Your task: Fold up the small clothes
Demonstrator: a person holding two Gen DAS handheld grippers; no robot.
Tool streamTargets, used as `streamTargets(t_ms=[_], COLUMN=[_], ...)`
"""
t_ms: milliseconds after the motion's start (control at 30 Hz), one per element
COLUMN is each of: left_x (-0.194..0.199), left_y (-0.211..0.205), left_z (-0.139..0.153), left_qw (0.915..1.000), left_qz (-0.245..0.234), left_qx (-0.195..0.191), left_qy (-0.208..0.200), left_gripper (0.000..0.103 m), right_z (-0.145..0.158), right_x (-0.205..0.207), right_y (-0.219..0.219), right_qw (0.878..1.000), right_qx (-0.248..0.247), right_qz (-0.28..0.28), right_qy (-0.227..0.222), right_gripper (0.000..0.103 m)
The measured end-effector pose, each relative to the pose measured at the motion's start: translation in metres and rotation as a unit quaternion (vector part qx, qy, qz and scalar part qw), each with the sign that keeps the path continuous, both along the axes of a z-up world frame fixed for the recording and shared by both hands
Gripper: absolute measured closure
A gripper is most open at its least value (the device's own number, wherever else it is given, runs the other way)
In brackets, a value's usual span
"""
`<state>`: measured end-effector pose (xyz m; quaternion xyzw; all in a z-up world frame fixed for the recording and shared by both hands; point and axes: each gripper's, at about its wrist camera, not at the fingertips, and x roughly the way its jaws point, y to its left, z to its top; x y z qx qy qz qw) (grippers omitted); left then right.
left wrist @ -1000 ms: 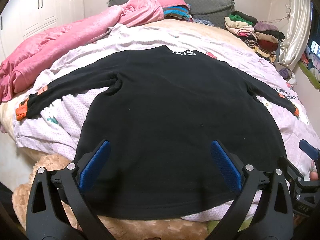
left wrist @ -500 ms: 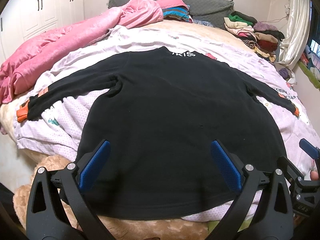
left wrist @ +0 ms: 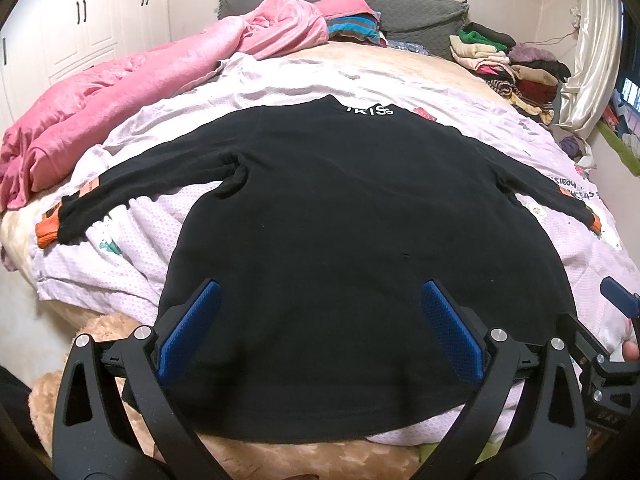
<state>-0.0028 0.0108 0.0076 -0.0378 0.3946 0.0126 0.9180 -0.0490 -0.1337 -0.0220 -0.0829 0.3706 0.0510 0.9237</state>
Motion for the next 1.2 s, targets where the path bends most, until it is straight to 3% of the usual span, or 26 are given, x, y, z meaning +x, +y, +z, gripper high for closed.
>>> streamTargets(t_ms=[700, 1200], left_x=[0.013, 0.062], left_y=[0.006, 0.010], left_z=[0.003, 0.025], left_qw=[0.9999, 0.9996], left_qz=[0.007, 0.011], left_qx=[-0.005, -0.022], left_qy=[0.006, 0.013], left_gripper=[0.009, 0.009], right_z=[-0.002, 0.024], right_x=[0.020, 0.083], right_y=[-0.003, -0.008], right_qw=[0.999, 0.997], right_qx=[0.026, 0.079], right_qz=[0.011, -0.003], right_qy=[0.015, 0.006], right_gripper=[0.004, 0.004])
